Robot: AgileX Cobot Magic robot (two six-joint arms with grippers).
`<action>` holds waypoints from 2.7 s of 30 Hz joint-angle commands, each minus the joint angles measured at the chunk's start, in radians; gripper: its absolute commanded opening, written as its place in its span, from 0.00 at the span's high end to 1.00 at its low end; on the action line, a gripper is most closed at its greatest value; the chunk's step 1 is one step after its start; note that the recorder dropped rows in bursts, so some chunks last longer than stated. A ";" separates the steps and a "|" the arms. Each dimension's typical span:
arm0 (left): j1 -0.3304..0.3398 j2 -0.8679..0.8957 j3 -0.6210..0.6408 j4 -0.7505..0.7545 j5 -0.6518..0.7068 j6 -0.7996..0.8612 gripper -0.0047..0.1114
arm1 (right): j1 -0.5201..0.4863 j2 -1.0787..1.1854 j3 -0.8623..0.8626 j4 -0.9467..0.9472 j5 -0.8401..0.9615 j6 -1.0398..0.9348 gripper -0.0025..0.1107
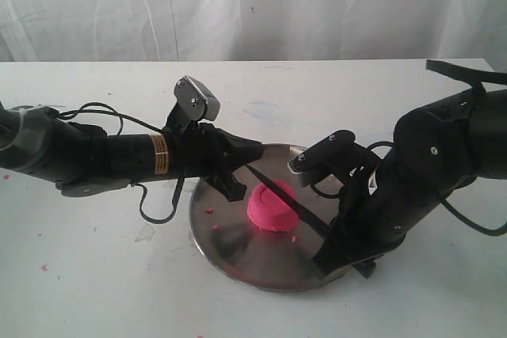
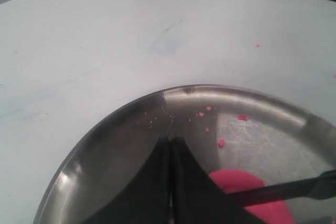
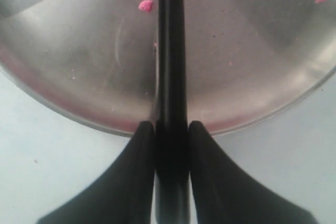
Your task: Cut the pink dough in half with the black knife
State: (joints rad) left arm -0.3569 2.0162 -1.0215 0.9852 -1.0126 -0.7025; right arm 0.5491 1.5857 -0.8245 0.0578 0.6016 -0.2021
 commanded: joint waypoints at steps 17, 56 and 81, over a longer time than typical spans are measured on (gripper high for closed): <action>-0.005 -0.002 -0.005 -0.038 0.013 0.079 0.96 | 0.001 -0.003 -0.005 -0.006 -0.002 -0.003 0.98; -0.005 0.091 -0.046 -0.028 0.019 0.157 0.96 | 0.001 0.016 -0.005 -0.006 -0.005 -0.014 0.98; -0.005 0.137 -0.046 -0.026 0.006 0.157 0.96 | 0.001 0.027 -0.005 0.036 -0.035 -0.014 0.98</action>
State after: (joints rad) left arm -0.3569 2.1357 -1.0711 0.9273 -1.0543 -0.5417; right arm 0.5491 1.6110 -0.8262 0.0914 0.5917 -0.2096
